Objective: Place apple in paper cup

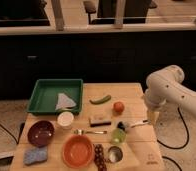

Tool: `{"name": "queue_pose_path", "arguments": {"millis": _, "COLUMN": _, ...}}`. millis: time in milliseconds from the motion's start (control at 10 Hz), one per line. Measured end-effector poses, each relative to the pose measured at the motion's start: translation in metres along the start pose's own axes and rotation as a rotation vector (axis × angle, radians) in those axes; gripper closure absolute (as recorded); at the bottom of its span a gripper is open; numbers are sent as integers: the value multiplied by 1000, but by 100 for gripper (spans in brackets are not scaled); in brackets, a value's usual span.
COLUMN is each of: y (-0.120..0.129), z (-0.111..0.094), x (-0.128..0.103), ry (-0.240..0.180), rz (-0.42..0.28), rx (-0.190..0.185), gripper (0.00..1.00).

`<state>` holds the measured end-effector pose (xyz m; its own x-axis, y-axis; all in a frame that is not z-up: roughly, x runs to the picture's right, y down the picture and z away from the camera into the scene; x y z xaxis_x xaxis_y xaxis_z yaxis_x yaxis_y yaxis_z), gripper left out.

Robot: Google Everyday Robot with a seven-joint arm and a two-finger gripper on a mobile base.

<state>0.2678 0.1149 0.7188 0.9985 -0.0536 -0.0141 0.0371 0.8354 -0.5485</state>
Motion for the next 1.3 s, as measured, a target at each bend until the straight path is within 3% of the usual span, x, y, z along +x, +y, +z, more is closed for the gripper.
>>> {"name": "queue_pose_path", "arguments": {"millis": 300, "y": -9, "z": 22, "x": -11, "ry": -9, "rz": -40, "rx": -3, "gripper": 20}}
{"name": "queue_pose_path", "arguments": {"millis": 1300, "y": -33, "z": 59, "x": -27, "ry": -45, "rz": -116, "rx": 5, "gripper": 20}}
